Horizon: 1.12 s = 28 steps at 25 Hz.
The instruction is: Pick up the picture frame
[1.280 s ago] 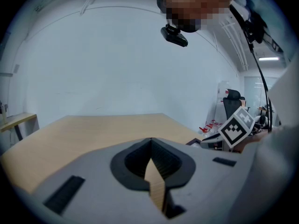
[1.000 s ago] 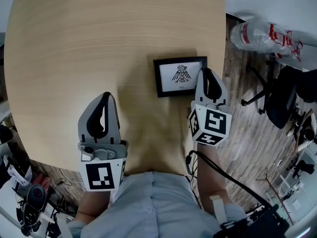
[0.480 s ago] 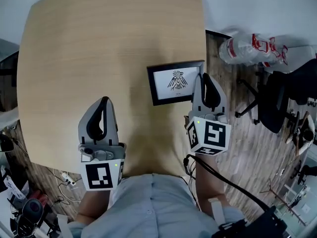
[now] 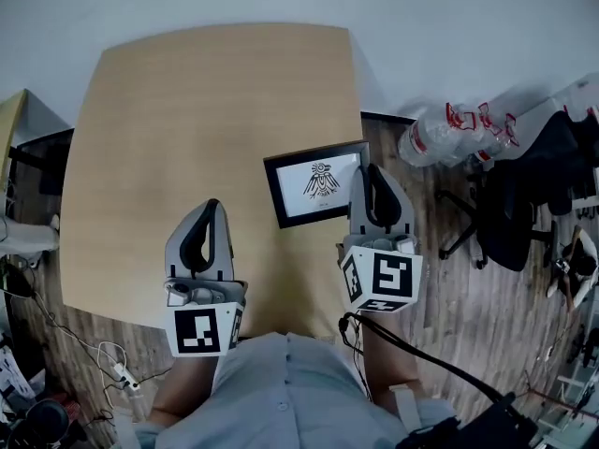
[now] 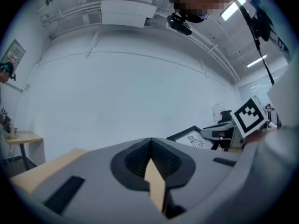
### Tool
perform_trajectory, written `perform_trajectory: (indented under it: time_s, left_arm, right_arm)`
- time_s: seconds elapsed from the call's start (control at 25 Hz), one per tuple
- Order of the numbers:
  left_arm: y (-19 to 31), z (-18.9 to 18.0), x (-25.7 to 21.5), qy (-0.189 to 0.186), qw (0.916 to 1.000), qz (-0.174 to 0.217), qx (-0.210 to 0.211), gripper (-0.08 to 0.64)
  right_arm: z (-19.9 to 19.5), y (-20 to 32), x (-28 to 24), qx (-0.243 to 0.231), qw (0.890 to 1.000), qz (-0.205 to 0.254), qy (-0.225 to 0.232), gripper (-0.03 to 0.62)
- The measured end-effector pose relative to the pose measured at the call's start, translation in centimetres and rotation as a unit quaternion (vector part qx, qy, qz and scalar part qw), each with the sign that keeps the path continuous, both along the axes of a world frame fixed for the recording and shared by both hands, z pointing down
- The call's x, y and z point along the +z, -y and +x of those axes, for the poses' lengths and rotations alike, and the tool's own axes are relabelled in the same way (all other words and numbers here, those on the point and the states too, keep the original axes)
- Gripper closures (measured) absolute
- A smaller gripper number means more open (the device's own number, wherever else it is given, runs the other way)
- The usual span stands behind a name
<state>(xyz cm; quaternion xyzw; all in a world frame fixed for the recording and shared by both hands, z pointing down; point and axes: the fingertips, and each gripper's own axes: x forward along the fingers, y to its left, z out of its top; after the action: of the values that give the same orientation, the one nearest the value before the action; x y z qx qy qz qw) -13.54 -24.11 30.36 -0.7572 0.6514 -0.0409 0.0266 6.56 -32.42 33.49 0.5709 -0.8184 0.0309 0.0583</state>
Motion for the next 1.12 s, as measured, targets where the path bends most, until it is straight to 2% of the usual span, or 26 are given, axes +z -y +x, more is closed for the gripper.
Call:
perform_trajectory:
  time_s: [0.28, 0.44, 0.52, 0.64, 1.12]
  left_arm:
    - [-3.5, 1.1, -1.4, 0.011, 0.9995, 0.027, 0.008, 0.558]
    - [-5.1, 1.4, -1.8, 0.024, 0.9991, 0.033, 0.007, 0.558]
    - [-5.7, 1.5, -1.8, 0.017, 0.9993, 0.032, 0.008, 0.558]
    - [-6.6, 0.9, -2.0, 0.003, 0.9994, 0.033, 0.009, 0.558]
    - [-7.2, -1.2, -4.6, 0.018, 0.9972, 0.068, 0.025, 0.558]
  right_arm:
    - [0.4, -3.6, -2.2, -0.004, 0.999, 0.035, 0.008, 0.531]
    - [0.6, -5.4, -3.3, -0.008, 0.999, 0.051, 0.008, 0.531]
    - [0.7, -6.3, -3.5, -0.009, 0.999, 0.052, 0.005, 0.531]
    - [0.2, -7.9, -3.6, -0.011, 0.998, 0.054, 0.002, 0.531]
    - [-2.6, -9.9, -5.1, -0.007, 0.997, 0.075, -0.006, 0.531]
